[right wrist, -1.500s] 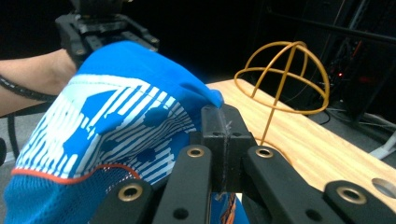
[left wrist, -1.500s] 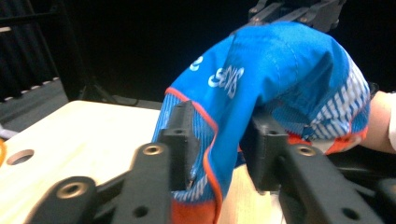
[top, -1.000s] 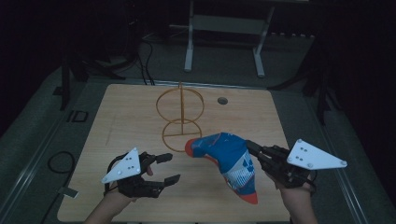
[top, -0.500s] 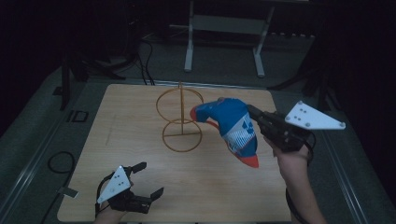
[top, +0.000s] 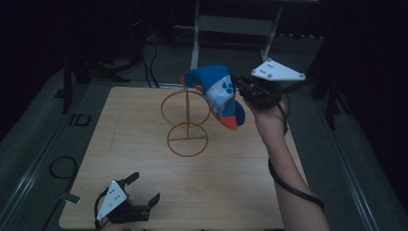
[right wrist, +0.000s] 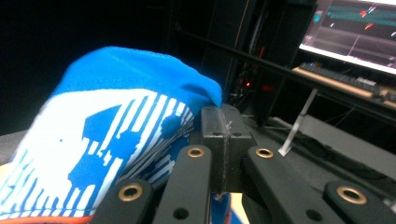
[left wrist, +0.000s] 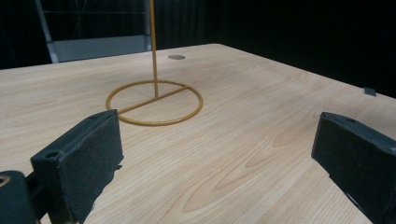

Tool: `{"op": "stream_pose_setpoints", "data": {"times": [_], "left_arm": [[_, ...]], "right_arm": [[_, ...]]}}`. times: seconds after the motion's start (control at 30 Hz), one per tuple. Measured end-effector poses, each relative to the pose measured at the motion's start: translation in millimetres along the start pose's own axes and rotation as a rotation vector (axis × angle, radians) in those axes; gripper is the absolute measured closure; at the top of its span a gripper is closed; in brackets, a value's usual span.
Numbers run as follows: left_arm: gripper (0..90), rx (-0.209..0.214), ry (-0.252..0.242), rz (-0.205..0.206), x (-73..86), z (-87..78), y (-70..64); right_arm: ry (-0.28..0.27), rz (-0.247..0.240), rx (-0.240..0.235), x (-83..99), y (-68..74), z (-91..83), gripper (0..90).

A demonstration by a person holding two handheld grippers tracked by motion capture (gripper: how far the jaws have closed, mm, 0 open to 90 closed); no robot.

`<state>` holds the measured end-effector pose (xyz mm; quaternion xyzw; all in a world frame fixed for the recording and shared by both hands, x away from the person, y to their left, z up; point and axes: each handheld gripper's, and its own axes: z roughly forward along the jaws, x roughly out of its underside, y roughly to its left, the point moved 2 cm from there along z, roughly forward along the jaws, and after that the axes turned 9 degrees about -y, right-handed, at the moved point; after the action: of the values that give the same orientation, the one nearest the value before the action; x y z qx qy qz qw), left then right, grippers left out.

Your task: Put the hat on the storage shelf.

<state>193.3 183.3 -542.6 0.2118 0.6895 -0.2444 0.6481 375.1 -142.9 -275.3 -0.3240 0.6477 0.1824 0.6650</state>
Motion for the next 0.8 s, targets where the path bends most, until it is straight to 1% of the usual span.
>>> {"op": "stream_pose_setpoints", "data": {"times": [0.03, 0.07, 0.1, 0.17, 0.2, 0.23, 0.3, 0.37, 0.4, 0.47, 0.5, 0.57, 0.63, 0.77, 0.8], "left_arm": [[2.2, 0.0, 0.0, 0.0, 0.0, 0.0, 0.0], [2.2, -0.001, -0.001, 0.001, -0.1, -0.6, 0.6], [2.2, 0.001, -0.004, -0.003, -0.4, -0.9, 1.1], [2.2, 0.002, -0.017, -0.005, -1.2, -2.6, 1.4], [2.2, 0.001, -0.023, -0.005, -1.6, -3.0, 1.3], [2.2, 0.002, -0.023, -0.003, -1.7, -3.3, 1.2], [2.2, 0.001, -0.027, 0.0, -1.5, -4.3, 1.1], [2.2, 0.006, -0.023, -0.001, -1.1, -5.1, 1.3], [2.2, 0.004, -0.022, -0.003, -0.7, -5.7, 1.5], [2.2, 0.008, -0.023, -0.005, -0.6, -5.9, 1.8], [2.2, 0.008, -0.028, -0.008, -0.3, -6.1, 1.9], [2.3, 0.008, -0.023, -0.006, 0.1, -6.1, 2.5], [2.3, 0.012, -0.022, -0.011, 0.3, -6.1, 2.9], [2.3, 0.014, -0.03, -0.02, 0.4, -5.7, 3.0], [2.3, 0.015, -0.031, -0.021, 0.6, -5.5, 3.0]], "right_arm": [[0.012, 0.005, 0.0, 0.9, 2.1, 10.0, 90.0], [0.02, 0.0, 0.001, 1.6, 3.7, 15.9, 90.0], [0.02, 0.0, 0.001, 1.6, 3.7, 15.9, 90.0], [0.045, -0.003, -0.013, 3.8, 11.6, 33.1, 90.0], [0.051, -0.002, -0.018, 4.5, 14.9, 38.2, 90.0], [0.063, -0.003, -0.034, 5.4, 20.5, 46.3, 90.0], [0.067, 0.007, -0.064, 6.3, 28.8, 56.8, 90.0], [0.07, 0.012, -0.088, 6.4, 35.3, 64.0, 90.0], [0.075, 0.014, -0.114, 6.9, 41.9, 71.5, 90.0], [0.077, 0.01, -0.118, 7.2, 43.9, 73.6, 90.0], [0.085, 0.025, -0.143, 8.3, 47.5, 79.1, 90.0], [0.088, 0.025, -0.15, 9.2, 49.2, 81.7, 90.0], [0.1, 0.031, -0.168, 11.9, 54.0, 89.4, 90.0], [0.103, 0.035, -0.177, 11.6, 56.9, 94.6, 90.0], [0.093, 0.036, -0.181, 9.1, 58.7, 96.4, 90.0]]}}
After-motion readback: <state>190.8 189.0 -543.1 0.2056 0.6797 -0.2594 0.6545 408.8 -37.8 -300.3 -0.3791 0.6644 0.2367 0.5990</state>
